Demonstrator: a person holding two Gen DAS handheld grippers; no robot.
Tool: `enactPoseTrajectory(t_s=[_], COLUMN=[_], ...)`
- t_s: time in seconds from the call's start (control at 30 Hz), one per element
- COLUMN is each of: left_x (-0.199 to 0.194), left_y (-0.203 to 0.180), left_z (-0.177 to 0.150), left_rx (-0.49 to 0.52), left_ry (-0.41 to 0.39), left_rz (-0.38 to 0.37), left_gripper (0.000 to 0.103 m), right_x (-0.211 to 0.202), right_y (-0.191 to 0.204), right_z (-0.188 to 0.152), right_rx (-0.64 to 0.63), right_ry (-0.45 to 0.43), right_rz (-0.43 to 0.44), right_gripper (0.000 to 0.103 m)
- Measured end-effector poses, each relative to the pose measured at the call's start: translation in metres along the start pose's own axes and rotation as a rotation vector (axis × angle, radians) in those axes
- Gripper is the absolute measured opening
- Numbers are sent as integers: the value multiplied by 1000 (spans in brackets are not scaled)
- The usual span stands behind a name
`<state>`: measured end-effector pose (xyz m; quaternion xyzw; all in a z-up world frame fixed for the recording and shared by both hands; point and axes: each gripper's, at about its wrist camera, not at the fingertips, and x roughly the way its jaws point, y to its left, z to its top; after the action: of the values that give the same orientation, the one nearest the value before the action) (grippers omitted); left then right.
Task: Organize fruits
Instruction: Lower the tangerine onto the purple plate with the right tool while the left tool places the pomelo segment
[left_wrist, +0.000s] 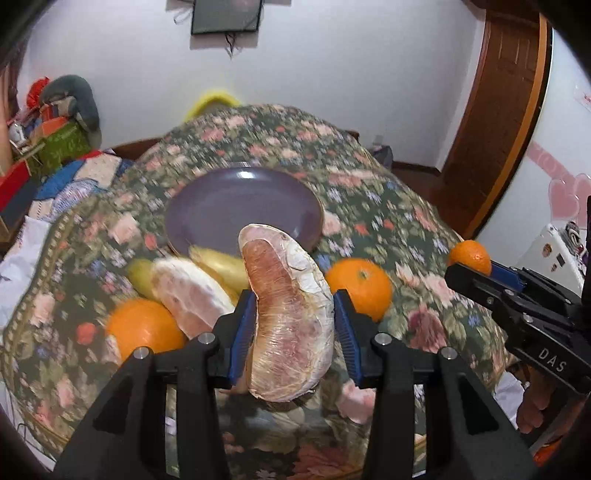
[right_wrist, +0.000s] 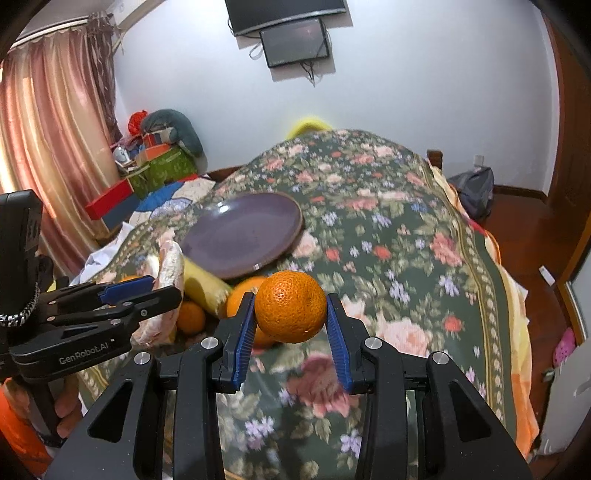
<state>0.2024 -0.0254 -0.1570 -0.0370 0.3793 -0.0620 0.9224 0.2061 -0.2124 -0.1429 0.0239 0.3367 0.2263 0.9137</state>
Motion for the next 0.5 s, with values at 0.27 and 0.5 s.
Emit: enactPoseTrajectory(t_s=[0.27,0.5], left_x=[-18,-20], left_y=[22,41], left_z=[26,46], left_rx=[-18,-24], left_ry=[-90,-137], left_rz=[34,55], left_gripper=[43,43], right_x=[4,20], right_y=[20,35], right_z=[30,49], right_rx=[-44,-85], right_ry=[-77,-98], right_rz=[4,12], right_gripper=[34,34])
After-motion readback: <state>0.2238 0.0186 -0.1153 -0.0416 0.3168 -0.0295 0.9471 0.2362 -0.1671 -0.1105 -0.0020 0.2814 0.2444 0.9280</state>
